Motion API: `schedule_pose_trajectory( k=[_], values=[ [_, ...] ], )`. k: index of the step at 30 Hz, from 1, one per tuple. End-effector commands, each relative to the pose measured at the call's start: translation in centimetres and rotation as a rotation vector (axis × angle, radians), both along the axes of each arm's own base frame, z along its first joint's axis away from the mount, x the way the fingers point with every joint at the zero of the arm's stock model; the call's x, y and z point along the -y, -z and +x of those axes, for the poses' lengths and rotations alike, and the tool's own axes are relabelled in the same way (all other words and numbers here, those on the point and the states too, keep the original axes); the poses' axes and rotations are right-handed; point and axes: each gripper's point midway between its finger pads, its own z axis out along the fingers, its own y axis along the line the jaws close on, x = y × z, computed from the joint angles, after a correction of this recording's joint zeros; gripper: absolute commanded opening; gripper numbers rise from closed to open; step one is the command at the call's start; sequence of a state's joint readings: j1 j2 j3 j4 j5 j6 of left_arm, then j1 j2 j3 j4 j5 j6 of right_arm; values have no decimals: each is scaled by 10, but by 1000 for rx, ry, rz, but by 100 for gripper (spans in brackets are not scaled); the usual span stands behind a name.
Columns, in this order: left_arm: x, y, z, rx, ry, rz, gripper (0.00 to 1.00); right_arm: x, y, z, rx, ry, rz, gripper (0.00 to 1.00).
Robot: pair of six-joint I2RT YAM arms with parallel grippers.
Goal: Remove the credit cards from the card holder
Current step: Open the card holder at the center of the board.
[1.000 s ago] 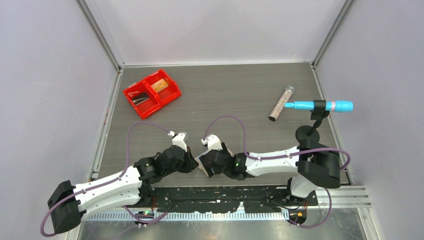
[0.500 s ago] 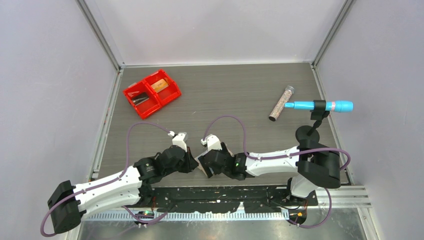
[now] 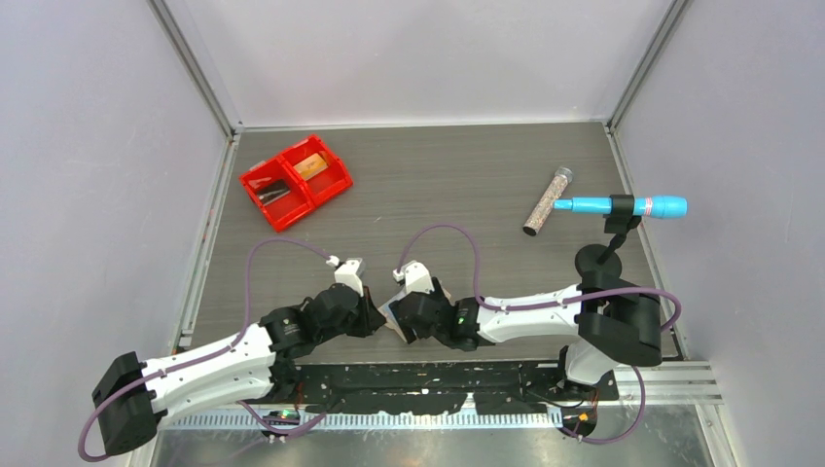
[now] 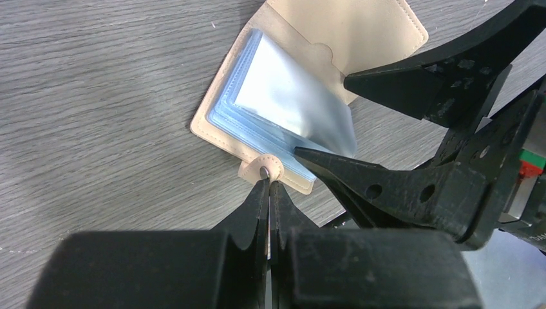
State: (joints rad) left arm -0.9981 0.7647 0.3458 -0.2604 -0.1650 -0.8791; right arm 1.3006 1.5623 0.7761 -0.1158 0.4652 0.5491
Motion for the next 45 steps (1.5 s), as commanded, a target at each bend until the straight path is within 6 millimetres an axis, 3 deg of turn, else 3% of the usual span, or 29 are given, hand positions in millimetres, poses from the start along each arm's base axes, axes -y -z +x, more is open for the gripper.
schedule_pose_trajectory(
  k=[1, 10, 22, 30, 38, 42, 45],
  values=[
    [-2, -4, 5, 25, -17, -9, 0, 5, -13, 8, 44, 61, 12, 72],
    [-3, -2, 3, 21, -16, -4, 0, 19, -29, 14, 84, 122, 29, 70],
    [-4, 0, 1, 14, -10, -2, 0, 31, -36, 26, 132, 160, 8, 66],
    [-6, 2, 0, 14, -8, -1, 0, 34, -34, 33, 119, 152, 11, 49],
    [-4, 1, 0, 19, -1, -9, 0, 40, -28, 44, 99, 158, 21, 45],
    [-3, 3, -1, 17, 8, -6, 0, 38, -30, 43, 90, 140, 39, 33],
    [-2, 3, -1, 19, 19, -3, 0, 40, -30, 42, 72, 145, 61, 18]
  ],
)
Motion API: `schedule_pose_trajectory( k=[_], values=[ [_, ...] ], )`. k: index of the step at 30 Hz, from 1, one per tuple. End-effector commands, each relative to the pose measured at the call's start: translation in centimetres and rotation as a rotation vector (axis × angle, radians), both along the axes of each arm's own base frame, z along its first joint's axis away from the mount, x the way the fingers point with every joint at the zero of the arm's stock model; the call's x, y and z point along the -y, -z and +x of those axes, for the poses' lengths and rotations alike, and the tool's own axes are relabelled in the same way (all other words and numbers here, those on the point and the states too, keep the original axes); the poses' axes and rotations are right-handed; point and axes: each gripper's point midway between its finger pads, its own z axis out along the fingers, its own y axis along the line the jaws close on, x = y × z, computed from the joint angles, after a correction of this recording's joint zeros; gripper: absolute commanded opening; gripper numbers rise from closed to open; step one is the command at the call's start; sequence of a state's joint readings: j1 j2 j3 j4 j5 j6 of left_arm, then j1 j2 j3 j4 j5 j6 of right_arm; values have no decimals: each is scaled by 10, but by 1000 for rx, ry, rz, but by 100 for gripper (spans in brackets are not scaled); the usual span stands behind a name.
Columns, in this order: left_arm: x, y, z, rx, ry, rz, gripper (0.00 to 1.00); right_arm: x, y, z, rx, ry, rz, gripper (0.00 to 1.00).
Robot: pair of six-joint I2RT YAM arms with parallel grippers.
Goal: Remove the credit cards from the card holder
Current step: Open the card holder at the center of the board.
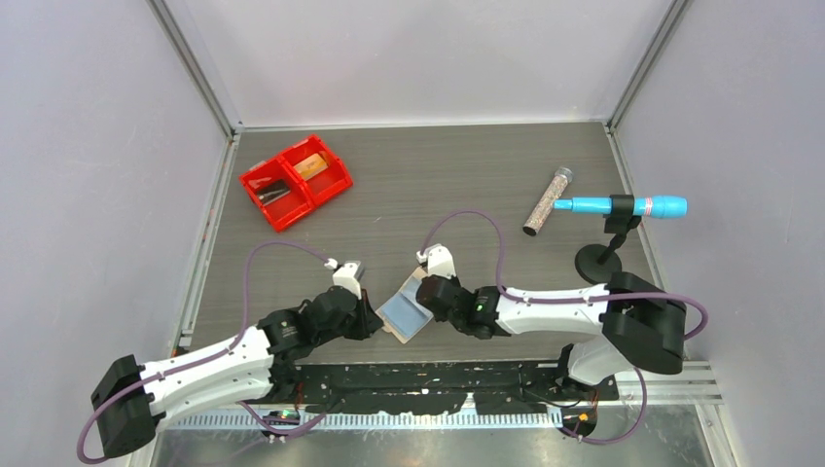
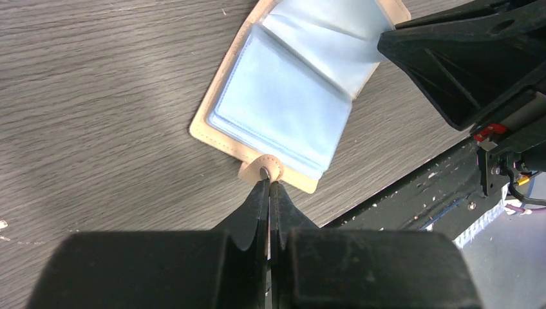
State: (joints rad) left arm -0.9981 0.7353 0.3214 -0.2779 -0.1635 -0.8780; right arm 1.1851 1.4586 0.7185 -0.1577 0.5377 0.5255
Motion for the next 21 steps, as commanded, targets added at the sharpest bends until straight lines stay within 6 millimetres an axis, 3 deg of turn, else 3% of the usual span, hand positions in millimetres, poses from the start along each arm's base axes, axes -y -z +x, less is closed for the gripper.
schedule_pose_trajectory(
  k=[1, 4, 10, 15, 21],
  values=[
    [5, -5, 3, 31, 22, -13, 0, -6, -19, 2, 9, 3, 102, 16],
    [9, -12, 4, 62, 59, -19, 0, -3, -19, -3, -18, 12, 139, 6],
    [20, -33, 2, 140, 177, -43, 0, 13, -13, -18, -95, 78, 188, 5],
    [30, -42, -2, 171, 245, -79, 0, 23, 4, -36, -178, 113, 247, 5],
    [37, -45, -4, 164, 275, -94, 0, 27, -8, -35, -158, 122, 268, 19]
  ],
)
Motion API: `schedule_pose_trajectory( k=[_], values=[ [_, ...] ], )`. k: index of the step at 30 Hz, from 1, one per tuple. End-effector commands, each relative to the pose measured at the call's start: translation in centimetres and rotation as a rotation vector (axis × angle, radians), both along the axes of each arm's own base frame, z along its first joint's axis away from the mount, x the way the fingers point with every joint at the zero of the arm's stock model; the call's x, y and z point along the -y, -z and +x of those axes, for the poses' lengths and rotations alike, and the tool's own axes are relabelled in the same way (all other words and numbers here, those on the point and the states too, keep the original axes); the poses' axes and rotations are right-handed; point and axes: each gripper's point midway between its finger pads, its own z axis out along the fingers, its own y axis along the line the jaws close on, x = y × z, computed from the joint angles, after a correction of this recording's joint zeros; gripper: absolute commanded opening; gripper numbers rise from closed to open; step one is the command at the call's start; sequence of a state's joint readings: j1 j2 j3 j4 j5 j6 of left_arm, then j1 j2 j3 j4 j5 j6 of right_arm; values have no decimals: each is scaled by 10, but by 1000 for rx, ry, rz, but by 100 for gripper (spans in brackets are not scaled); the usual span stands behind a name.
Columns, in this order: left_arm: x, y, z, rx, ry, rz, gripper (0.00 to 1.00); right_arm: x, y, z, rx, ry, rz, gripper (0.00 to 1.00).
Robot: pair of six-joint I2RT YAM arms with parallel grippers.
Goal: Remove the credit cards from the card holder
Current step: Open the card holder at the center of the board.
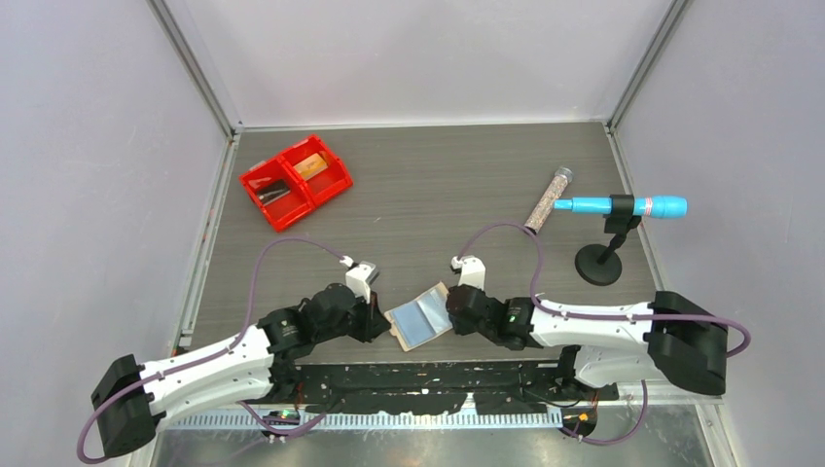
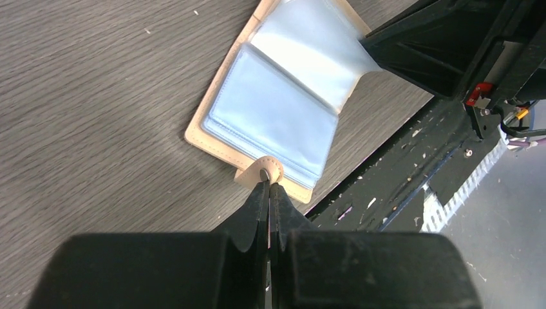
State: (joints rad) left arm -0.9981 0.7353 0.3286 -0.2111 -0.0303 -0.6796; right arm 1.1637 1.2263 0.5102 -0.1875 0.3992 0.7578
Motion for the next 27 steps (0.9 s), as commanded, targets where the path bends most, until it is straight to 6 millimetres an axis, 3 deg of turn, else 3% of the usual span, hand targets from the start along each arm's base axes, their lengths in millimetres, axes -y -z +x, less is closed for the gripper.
schedule_pose_trajectory(
  k=[1, 10, 16, 19, 27],
  values=[
    [22, -34, 4, 56, 62, -97, 0, -9, -30, 6, 31, 30, 95, 22],
    [25, -38, 4, 53, 68, -112, 0, -8, -79, 5, 74, 7, 167, 35],
    [27, -40, 4, 50, 71, -118, 0, -30, -118, 7, 159, -116, 240, 38],
    [28, -40, 4, 48, 71, -121, 0, -41, -119, 5, 154, -162, 246, 39],
    [23, -36, 3, 46, 63, -109, 0, -66, -85, -1, 89, -220, 246, 55]
  ],
)
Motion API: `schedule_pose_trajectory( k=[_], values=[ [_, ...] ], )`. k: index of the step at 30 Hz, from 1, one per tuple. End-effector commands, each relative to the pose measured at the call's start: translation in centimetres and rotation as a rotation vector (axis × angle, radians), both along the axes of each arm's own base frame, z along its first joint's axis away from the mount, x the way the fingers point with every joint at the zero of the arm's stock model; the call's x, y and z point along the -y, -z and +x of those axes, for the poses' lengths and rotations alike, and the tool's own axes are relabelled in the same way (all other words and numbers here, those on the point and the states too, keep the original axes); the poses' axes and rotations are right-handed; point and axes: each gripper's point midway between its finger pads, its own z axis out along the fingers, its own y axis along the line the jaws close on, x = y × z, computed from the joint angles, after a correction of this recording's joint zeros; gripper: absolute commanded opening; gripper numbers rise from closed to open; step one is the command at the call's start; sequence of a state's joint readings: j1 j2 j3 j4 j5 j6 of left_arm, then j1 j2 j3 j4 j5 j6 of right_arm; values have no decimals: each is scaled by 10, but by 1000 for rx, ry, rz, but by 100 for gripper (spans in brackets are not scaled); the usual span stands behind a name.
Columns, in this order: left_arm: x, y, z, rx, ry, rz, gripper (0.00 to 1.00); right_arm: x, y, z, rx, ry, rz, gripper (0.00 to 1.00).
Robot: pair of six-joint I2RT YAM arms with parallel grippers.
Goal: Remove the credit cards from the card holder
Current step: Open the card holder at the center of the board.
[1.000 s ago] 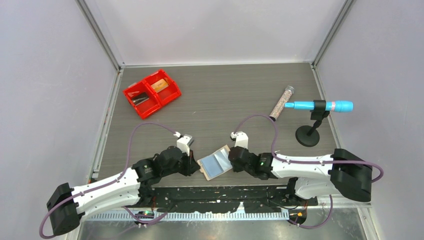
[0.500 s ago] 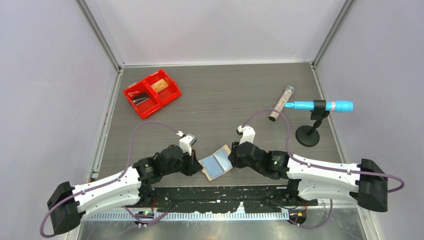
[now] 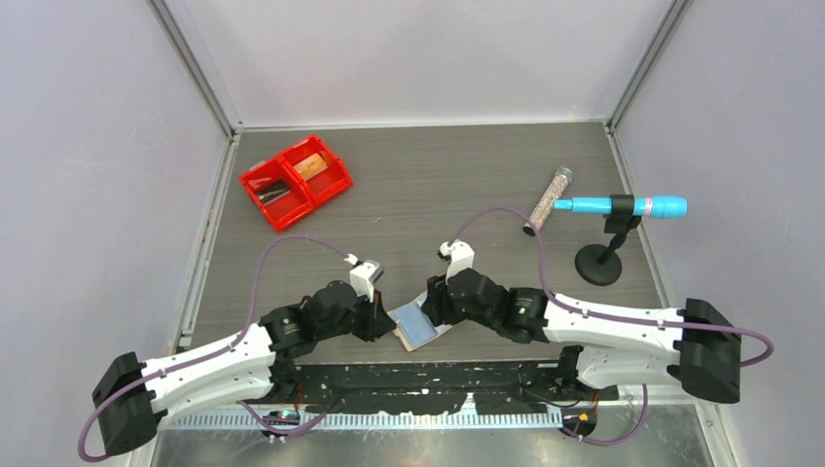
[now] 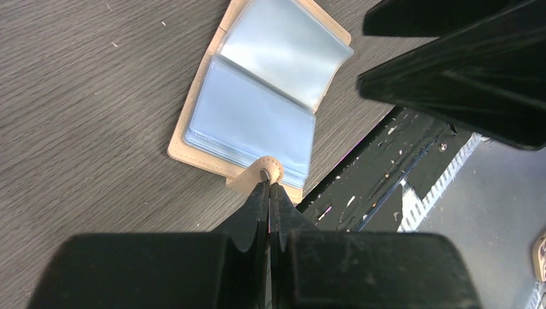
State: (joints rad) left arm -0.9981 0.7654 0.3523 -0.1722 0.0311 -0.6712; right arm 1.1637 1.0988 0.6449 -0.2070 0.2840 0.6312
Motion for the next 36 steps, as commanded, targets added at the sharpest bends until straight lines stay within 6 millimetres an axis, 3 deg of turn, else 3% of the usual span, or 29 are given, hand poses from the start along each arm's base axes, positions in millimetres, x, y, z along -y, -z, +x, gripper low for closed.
schedule_pose_trajectory(
  k=[1, 7, 12, 24, 36],
  values=[
    [9, -25, 6, 50, 5, -67, 0, -27, -2, -1, 4, -62, 69, 56],
    [7, -23, 6, 49, 0, -65, 0, -34, 25, 3, -12, -66, 9, 73],
    [4, -15, 5, 34, -11, -55, 0, -30, 51, 4, -33, -59, -61, 74],
    [1, -6, 5, 21, -27, -41, 0, -42, 66, -8, -52, -99, -52, 82],
    [-1, -4, 3, 15, -33, -46, 0, -45, 75, -13, -49, -82, -101, 83]
  ],
)
